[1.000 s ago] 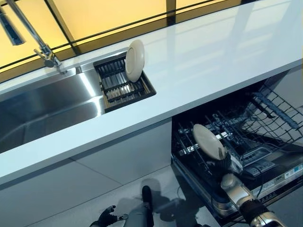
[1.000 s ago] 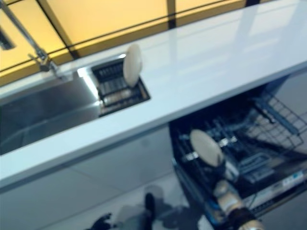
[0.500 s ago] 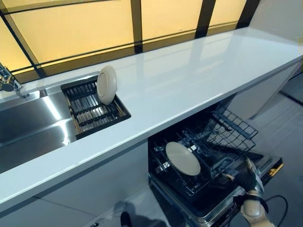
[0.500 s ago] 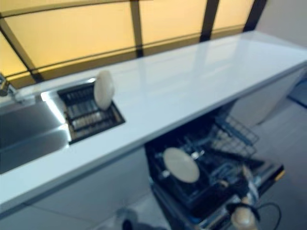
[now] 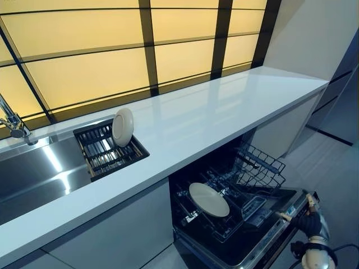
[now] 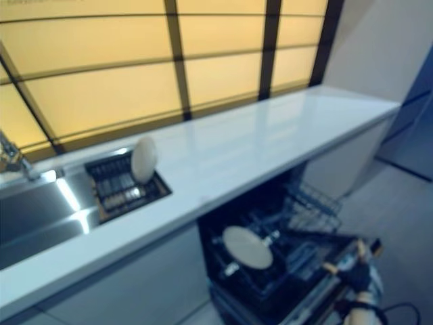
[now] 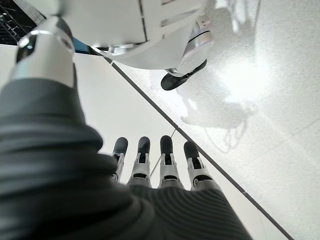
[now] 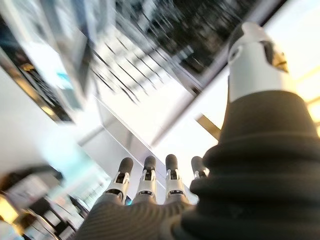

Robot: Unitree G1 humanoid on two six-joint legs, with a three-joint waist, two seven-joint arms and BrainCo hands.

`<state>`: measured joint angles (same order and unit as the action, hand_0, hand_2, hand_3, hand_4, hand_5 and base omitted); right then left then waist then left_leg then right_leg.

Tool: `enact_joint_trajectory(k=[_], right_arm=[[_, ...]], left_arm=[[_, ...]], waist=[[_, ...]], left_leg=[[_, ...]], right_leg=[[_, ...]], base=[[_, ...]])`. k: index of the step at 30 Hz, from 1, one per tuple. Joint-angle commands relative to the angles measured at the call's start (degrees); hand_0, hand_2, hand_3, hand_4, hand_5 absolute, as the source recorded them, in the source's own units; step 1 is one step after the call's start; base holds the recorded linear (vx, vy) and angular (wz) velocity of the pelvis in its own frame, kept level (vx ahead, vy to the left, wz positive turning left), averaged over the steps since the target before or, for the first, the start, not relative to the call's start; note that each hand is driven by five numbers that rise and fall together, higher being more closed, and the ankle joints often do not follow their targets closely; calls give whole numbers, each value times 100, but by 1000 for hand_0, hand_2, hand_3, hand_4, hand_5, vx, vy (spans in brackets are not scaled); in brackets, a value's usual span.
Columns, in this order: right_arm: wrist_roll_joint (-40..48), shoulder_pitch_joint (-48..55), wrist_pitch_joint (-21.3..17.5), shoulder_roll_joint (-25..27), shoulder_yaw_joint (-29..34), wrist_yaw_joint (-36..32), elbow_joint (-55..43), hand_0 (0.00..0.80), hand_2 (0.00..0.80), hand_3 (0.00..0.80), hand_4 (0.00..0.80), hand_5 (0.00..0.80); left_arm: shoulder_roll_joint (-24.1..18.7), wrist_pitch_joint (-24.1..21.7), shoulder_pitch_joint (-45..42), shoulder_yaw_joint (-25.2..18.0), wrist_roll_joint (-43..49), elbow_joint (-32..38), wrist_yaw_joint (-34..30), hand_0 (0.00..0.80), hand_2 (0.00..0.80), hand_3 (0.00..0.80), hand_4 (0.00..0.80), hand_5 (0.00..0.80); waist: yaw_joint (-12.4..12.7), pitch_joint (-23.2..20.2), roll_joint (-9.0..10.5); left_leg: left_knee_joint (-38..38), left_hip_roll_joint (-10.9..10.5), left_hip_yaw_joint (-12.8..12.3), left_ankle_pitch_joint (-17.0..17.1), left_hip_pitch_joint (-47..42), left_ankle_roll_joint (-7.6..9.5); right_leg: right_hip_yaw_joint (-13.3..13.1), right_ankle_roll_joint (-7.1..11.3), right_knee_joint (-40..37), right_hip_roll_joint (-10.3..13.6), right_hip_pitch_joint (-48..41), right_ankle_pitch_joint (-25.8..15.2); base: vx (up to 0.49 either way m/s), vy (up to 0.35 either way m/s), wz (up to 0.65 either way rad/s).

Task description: Take plates into dishwasher

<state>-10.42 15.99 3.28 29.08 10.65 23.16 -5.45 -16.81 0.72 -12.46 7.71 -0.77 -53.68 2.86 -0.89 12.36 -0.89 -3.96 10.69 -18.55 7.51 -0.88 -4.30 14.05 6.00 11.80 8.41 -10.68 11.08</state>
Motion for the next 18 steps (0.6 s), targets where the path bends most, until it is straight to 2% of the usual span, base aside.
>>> enact_joint_trajectory(k=[1, 9, 14, 18], right_arm=[[23, -561, -437, 448, 475, 15, -501, 0, 0, 0, 0, 0], [255, -1537, -393, 1422, 817, -481, -963, 0, 0, 0, 0, 0], [742, -2293, -190, 1808, 519, -810, -1011, 0, 0, 0, 0, 0], [1052, -3230, 106, 1985, -54, -1059, -953, 0, 0, 0, 0, 0]], left_arm=[[37, -118, 186, -2, 42, -217, 49, 0, 0, 0, 0, 0], [-3, -207, 530, -36, 67, -782, -53, 0, 0, 0, 0, 0], [3, -252, 687, 67, 46, -1008, -49, 0, 0, 0, 0, 0], [-5, -238, 878, 106, -1, -1168, -35, 0, 0, 0, 0, 0]], waist=[[-95, -3, 98], [88, -225, 169], [230, -355, 229], [327, -445, 300]], left_leg=[[94, 199, 127, 93, 39, -289], [315, 140, 160, 55, -61, -320], [447, 58, 226, 14, -105, -308], [578, -22, 286, 2, -154, -296]], right_leg=[[131, 185, -424, 96, 20, -791], [227, 177, -576, 45, -72, -762], [285, 174, -664, 24, -118, -755], [321, 153, -758, -13, -136, -784]], base=[[-8, 43, -6], [-16, 33, 1], [-24, 41, 6], [-22, 26, 10]])
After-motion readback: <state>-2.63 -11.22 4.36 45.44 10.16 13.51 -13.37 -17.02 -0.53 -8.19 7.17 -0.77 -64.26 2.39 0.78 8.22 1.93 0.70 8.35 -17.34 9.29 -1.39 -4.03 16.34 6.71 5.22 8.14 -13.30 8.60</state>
